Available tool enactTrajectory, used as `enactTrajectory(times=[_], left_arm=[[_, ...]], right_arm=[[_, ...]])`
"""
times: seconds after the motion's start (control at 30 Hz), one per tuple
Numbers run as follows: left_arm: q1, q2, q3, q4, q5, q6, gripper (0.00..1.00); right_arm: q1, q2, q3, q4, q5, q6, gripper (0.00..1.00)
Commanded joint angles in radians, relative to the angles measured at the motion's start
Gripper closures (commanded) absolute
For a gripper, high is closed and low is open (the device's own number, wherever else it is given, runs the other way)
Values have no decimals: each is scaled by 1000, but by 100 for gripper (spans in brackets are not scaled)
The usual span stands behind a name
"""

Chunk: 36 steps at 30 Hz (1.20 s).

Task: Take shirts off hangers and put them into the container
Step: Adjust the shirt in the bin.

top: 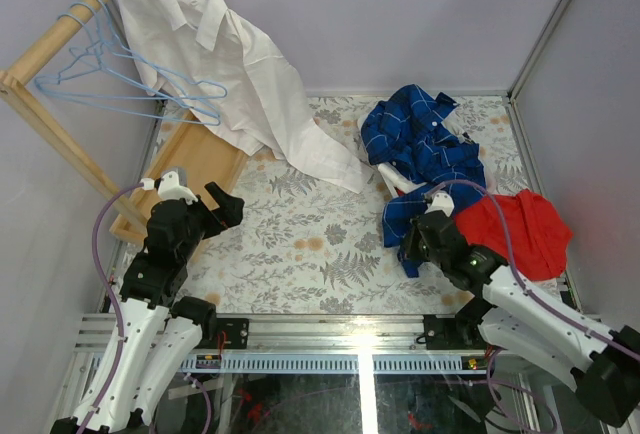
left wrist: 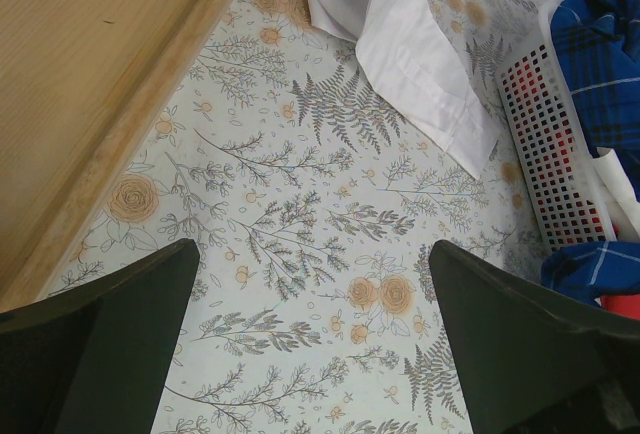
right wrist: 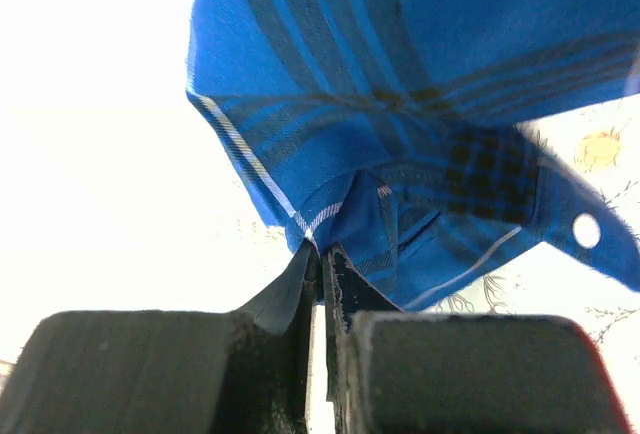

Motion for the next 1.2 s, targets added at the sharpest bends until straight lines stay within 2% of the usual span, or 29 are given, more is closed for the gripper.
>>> enactTrajectory(times=[0.0, 0.1, 0.27, 0.37, 0.5, 0.63, 0.8, 0.9, 0.97, 1.03, 1.07, 1.17], left_arm=[[5, -4, -1, 10, -14, 3, 0], [5, -4, -2, 11, -12, 4, 0], [5, -8, -1, 11, -13, 4, 0], [5, -11, -3, 12, -14, 4, 0], [5, -11, -3, 13, -9, 4, 0], [6, -11, -3, 13, -10, 5, 0], [6, -16, -3, 13, -13, 5, 0], [6, -20, -3, 12, -16, 4, 0], [5, -24, -3, 10, -20, 4, 0], [5, -28, -3, 9, -23, 2, 0], [5, -30, -4, 11, -24, 1, 0], [5, -26, -4, 12, -22, 1, 0]], right_arm=[[7, -75, 67, -21, 63, 39, 95], [7, -48, 83, -50, 51, 46, 100], [7, -28, 168, -79, -45, 57, 100], [7, -82, 244, -75, 55, 18, 100], [6, -67, 347, -5, 342, -173, 100], [-14, 152, 551, 13, 423, -363, 100], [-127, 416, 795, -13, 382, -396, 100], [-189, 527, 803, 53, 337, -386, 100], [-201, 600, 790, 22, 335, -361, 100], [-221, 661, 710, 77, 345, -342, 100], [-244, 710, 685, 93, 299, -338, 100], [-292, 804, 725, -18, 196, -305, 100]])
